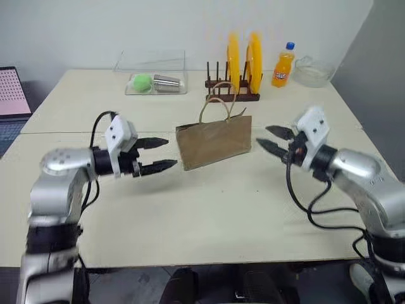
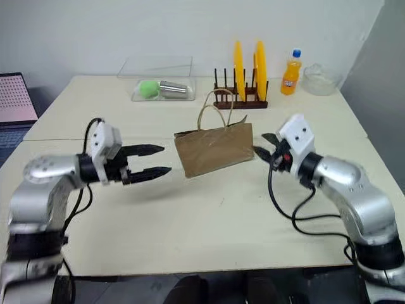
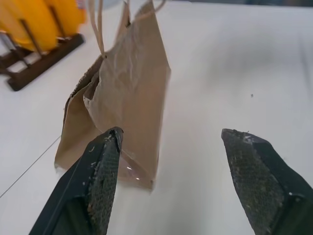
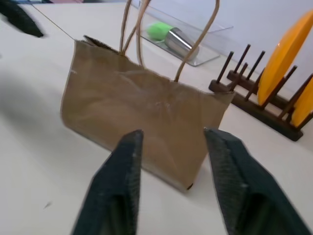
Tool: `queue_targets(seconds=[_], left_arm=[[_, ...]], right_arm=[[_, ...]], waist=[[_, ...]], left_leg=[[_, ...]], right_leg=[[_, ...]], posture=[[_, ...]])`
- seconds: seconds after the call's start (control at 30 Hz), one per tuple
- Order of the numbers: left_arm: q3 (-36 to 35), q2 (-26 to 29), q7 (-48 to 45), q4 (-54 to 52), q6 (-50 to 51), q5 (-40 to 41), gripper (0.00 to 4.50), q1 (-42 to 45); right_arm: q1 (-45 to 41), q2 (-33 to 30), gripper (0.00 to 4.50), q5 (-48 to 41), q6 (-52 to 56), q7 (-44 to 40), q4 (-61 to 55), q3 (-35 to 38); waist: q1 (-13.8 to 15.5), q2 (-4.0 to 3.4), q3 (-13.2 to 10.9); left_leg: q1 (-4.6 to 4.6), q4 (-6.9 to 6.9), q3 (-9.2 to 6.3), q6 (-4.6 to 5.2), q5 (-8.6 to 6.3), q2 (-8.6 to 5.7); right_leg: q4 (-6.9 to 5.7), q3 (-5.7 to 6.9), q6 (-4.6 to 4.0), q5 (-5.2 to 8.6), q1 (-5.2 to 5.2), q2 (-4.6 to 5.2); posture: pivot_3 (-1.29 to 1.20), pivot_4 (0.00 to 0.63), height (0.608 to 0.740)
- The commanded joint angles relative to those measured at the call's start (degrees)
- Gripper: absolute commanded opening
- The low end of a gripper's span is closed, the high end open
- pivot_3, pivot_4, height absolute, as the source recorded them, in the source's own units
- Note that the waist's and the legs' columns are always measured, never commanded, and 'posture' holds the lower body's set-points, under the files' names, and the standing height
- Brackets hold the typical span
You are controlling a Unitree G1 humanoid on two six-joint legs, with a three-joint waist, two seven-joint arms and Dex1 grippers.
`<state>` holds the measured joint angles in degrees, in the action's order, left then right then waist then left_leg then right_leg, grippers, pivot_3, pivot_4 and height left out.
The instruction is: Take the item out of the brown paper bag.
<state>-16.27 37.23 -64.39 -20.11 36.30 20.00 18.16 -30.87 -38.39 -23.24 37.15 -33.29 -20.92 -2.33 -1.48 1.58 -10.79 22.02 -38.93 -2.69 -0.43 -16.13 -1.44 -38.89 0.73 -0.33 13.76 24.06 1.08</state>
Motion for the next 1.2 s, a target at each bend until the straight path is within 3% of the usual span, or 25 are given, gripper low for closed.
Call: queue_targets(seconds=[0.03,0.1,0.33,0.47,0.6,0.73,0.93,1.03,1.2], left_arm=[[-3.05,-3.68,10.41,-16.28,6.41,4.64,3.41,-7.06],[-3.39,-7.05,16.49,-22.15,7.00,4.43,3.41,-12.29],[-1.16,-14.31,27.42,-31.67,2.59,3.51,3.41,-27.11],[0.64,-15.17,29.46,-31.96,-1.36,3.50,3.41,-29.60],[2.36,-15.00,31.65,-32.34,-3.14,3.62,3.41,-30.15],[4.06,-14.01,32.80,-32.43,-4.32,3.19,3.41,-30.86],[3.44,-11.24,31.30,-31.14,-7.70,3.23,3.41,-34.49],[3.13,-9.64,29.46,-29.14,-10.75,2.93,3.41,-36.57],[3.36,-7.56,27.07,-27.07,-14.36,3.23,3.41,-38.40]], right_arm=[[-6.63,-0.59,0.58,5.03,-7.46,-3.87,9.19,-1.68],[-11.96,-0.23,0.01,8.44,-12.01,-5.98,16.70,-3.66],[-35.31,5.83,0.01,23.78,-31.45,-8.90,53.72,-12.92],[-46.16,12.00,0.01,32.03,-41.80,-5.26,78.34,-17.08],[-51.76,16.68,0.01,37.47,-46.63,-0.66,91.00,-18.87],[-52.72,18.86,0.01,40.91,-49.63,-2.68,95.18,-19.97],[-49.52,16.34,0.01,40.01,-60.62,-22.57,92.38,-19.47],[-45.68,13.53,0.01,36.62,-64.75,-34.00,86.62,-18.25],[-37.55,9.66,0.01,31.51,-62.66,-43.47,71.69,-16.67]], waist=[[0.64,0.01,0.01],[0.72,-0.02,0.02],[-0.05,-0.06,0.03],[-0.14,-0.07,0.03],[-0.01,-0.07,0.03],[0.02,-0.07,0.03],[-0.09,-0.11,0.01],[-0.03,-0.12,0.00],[-0.02,-0.13,0.00]], left_leg=[[-0.09,0.00,-0.02,0.00,0.00,-0.03],[-0.22,0.01,0.03,0.00,0.00,-0.02],[-0.39,0.15,0.19,-0.01,0.00,0.02],[-0.49,0.18,0.26,-0.01,0.01,0.04],[-0.41,0.19,0.27,-0.01,0.01,0.03],[-0.17,0.17,0.29,-0.03,0.01,0.01],[-0.20,0.22,0.26,-0.01,-0.01,0.02],[-0.20,0.21,0.25,-0.01,-0.01,0.02],[-0.22,0.21,0.24,0.00,-0.01,0.03]], right_leg=[[0.02,0.03,0.01,0.01,-0.12,0.02],[0.09,-0.01,0.09,0.05,-0.23,0.01],[0.01,-0.12,-0.07,0.00,-0.25,-0.03],[-0.02,-0.13,-0.19,0.05,-0.28,-0.04],[0.02,-0.14,-0.22,0.06,-0.26,-0.01],[0.02,-0.15,-0.23,0.05,-0.02,0.02],[0.01,-0.12,-0.23,0.05,-0.01,0.00],[0.04,-0.11,-0.23,0.05,-0.03,0.00],[0.04,-0.11,-0.22,0.05,-0.04,0.01]], posture=[[0.00,0.150,0.740],[0.00,0.150,0.740],[0.00,0.150,0.740],[0.00,0.150,0.740],[0.00,0.150,0.740],[0.00,0.150,0.740],[0.00,0.150,0.740],[0.00,0.150,0.740],[0.00,0.150,0.740]])
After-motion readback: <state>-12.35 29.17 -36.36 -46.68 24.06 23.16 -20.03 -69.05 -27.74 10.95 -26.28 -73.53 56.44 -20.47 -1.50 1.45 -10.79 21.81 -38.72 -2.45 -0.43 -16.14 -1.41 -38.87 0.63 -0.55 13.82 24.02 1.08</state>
